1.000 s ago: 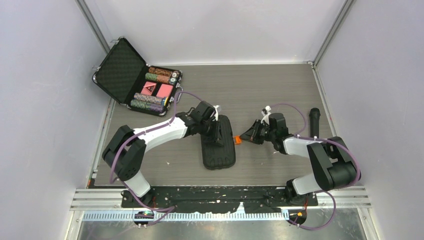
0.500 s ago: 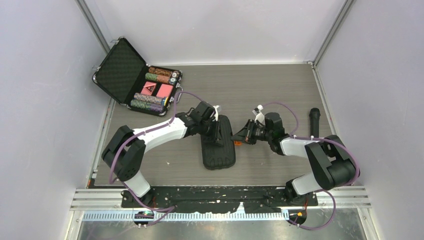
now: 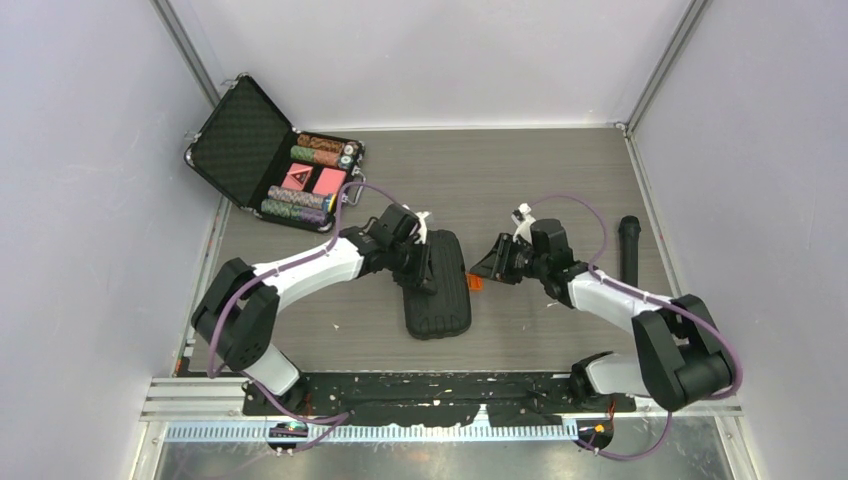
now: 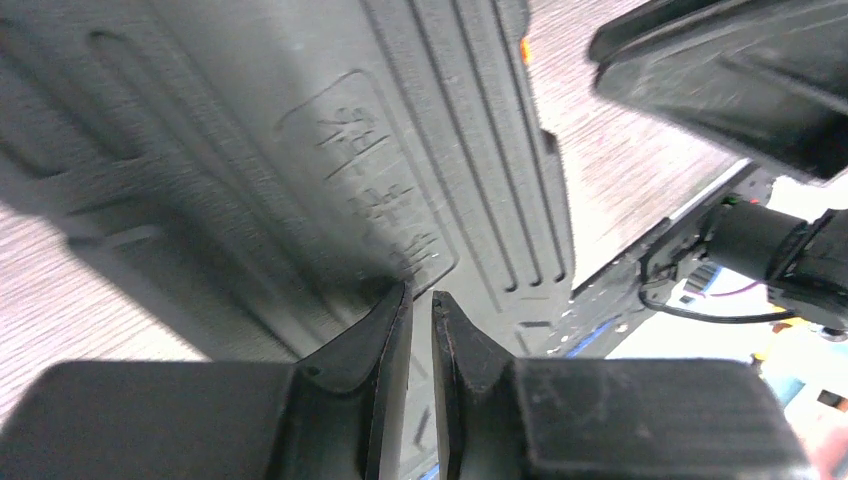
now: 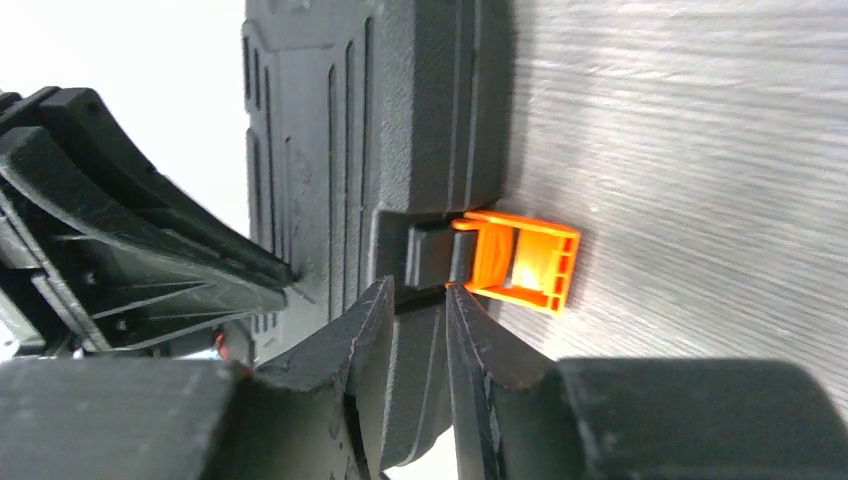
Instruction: Pack the tool kit
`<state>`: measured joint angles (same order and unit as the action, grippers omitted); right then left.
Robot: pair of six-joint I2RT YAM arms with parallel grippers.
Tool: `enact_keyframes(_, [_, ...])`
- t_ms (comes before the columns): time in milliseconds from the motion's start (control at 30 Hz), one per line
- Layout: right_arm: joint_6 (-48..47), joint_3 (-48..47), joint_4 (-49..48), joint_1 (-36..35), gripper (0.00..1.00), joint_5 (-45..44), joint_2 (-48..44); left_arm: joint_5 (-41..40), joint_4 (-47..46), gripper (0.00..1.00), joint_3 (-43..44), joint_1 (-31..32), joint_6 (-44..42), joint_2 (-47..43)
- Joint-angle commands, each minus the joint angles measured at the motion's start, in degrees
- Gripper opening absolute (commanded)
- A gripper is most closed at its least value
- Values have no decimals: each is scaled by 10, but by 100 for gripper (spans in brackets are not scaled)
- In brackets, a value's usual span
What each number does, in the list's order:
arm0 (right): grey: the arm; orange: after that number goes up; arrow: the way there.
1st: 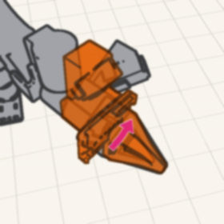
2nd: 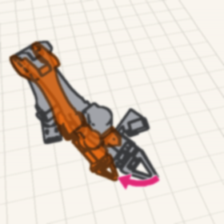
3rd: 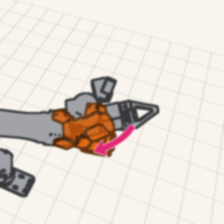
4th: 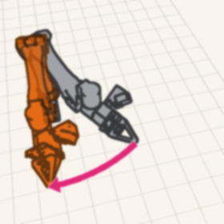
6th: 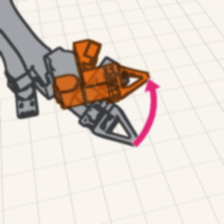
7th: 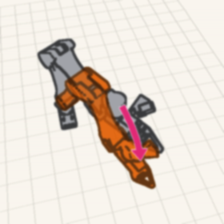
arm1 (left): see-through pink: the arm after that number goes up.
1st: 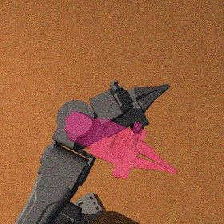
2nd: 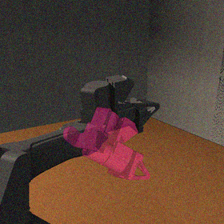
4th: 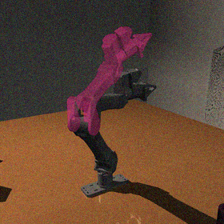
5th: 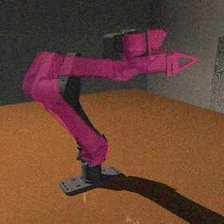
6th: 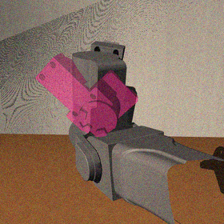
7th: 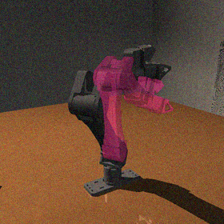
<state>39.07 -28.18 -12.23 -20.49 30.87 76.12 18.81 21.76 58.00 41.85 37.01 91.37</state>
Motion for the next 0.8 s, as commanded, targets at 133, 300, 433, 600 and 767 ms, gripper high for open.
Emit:
enact_keyframes(133, [-108, -76, 199, -66, 37, -225, -15, -117, 167, 18, -28, -34, -126, -16])
enact_keyframes(300, [-104, -83, 209, -85, 41, -292, -23, -98, 154, 19, -34, -35, -120, -39])
enact_keyframes(433, [-99, -106, 215, -113, 41, -287, 4, -122, 168, 19, -23, -36, -123, -32])
enact_keyframes(600, [-74, -122, 217, -156, 42, -304, 38, -116, 160, 19, -27, -35, -114, -32])
enact_keyframes(767, [-64, -147, 250, -193, 43, -370, 73, -101, 141, 19, -32, -33, -94, -39])
